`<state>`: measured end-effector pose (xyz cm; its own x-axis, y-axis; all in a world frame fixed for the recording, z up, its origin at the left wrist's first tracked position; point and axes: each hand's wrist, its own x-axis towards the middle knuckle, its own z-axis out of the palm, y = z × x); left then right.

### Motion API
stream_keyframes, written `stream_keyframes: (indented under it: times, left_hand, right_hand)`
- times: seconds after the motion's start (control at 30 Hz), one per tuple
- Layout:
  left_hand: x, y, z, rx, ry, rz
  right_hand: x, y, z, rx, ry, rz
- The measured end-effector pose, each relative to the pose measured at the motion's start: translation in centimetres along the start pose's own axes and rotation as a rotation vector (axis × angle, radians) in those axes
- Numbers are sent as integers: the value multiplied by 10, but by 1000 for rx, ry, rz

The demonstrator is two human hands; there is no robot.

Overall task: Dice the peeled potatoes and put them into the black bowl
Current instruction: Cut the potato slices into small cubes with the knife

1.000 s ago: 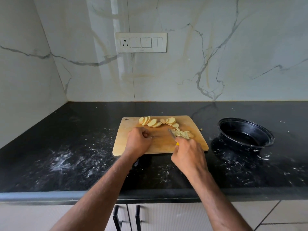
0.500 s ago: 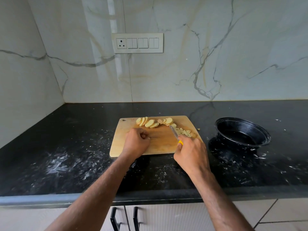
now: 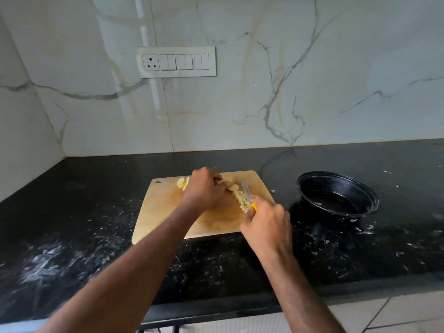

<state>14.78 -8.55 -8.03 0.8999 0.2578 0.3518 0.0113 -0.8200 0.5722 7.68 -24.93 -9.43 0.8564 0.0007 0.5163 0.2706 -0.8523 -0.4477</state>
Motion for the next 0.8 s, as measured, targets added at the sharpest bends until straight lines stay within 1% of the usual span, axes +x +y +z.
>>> stream_keyframes:
  times: [0.27, 0.4, 0.53, 0.6, 0.7, 0.8]
  left_hand:
    - [21, 27, 20, 195, -39, -6]
    - [20, 28, 20, 158, -10, -22]
    - [25, 20, 9, 10, 60, -89]
    - [24, 16, -2, -97, 128, -127]
    - [6, 12, -18, -276, 220, -105]
    - [-28, 3, -28, -383, 187, -61]
  right_hand:
    - [3, 4, 4, 8, 18, -23]
    - [4, 5, 6, 10, 5, -33]
    - [3, 4, 5, 11, 14, -39]
    - [3, 5, 5, 17, 16, -45]
    - [2, 6, 5, 29, 19, -68]
    - [1, 6, 4, 55, 1, -114]
